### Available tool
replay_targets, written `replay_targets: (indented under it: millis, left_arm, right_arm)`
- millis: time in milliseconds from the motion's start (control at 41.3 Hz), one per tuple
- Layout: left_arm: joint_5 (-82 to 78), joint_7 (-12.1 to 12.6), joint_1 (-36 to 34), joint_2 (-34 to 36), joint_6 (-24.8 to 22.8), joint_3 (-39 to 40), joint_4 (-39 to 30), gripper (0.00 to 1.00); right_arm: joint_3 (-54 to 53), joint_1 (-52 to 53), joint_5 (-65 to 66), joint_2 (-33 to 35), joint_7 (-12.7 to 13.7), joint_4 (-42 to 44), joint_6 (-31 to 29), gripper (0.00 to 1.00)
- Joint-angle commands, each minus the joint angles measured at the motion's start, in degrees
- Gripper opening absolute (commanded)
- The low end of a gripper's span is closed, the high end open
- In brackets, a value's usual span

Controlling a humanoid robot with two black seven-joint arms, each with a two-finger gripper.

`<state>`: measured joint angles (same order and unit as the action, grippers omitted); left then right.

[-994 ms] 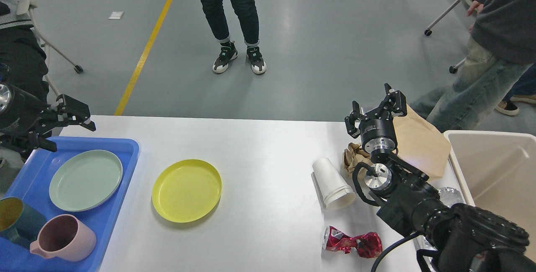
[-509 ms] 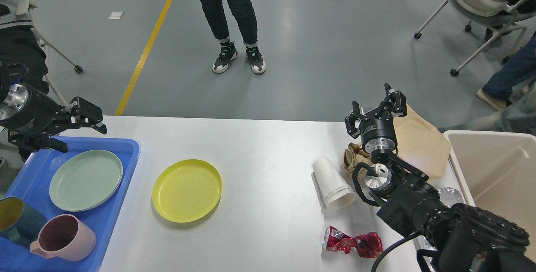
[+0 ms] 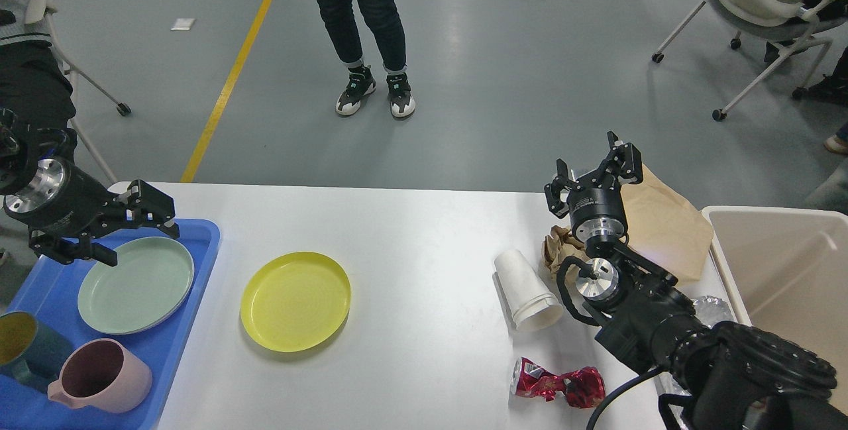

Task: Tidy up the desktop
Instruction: 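Move the left gripper over to the yellow plate's edge, then grasp the yellow plate's edge with the left gripper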

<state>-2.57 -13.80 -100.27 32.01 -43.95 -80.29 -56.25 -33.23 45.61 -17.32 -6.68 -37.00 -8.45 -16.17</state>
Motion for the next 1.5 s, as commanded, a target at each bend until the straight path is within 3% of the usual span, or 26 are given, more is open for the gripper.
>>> replay_targets:
  millis: [0, 242, 485, 824, 897, 1042, 1212, 1309, 1478]
  left_arm:
    - [-0.07, 0.0, 0.16, -0.19, 0.01, 0.05, 0.09, 0.97]
    - [-0.07, -0.09, 0.78, 0.25, 0.01, 0.05, 0.0, 0.97]
    - [-0.07, 0.0, 0.95, -0.19, -3.6, 1.8, -1.05, 0.97]
    - [-0.15, 0.17, 2.71, -0.46, -2.11, 3.2, -2.1, 0.97]
    - [-0.07, 0.26, 4.37, -1.51, -0.35, 5.23, -2.11, 0.96]
    - [1.69, 3.24, 9.47, -3.36, 10.63, 7.34, -2.37, 0.96]
    - [6.61, 10.88, 12.99, -4.5, 16.0, 12.34, -2.46, 0.96]
    - [7.05, 13.61, 14.74, -4.76, 18.54, 15.33, -2.46, 0.96]
    - [7.14, 14.32, 20.89, -7.75, 26.18, 18.76, -2.46, 0.96]
  right_arm:
    - [0.0, 0.0, 0.0, 0.0, 0.0, 0.01, 0.0, 1.0]
    - [0.09, -0.08, 0.0, 0.09, 0.0, 0.1, 0.0, 1.0]
    - [0.09, -0.08, 0.0, 0.09, 0.0, 0.01, 0.0, 1.0]
    - [0.09, -0.08, 0.0, 0.09, 0.0, 0.1, 0.0, 1.0]
    - [0.09, -0.08, 0.0, 0.09, 0.0, 0.01, 0.0, 1.0]
    - [0.09, -0.08, 0.0, 0.09, 0.0, 0.1, 0.0, 1.0]
    - [0.0, 0.0, 0.0, 0.09, 0.0, 0.01, 0.0, 1.0]
    - [0.0, 0.0, 0.0, 0.01, 0.0, 0.01, 0.0, 1.0]
    - [0.0, 0.0, 0.0, 0.0, 0.0, 0.01, 0.0, 1.0]
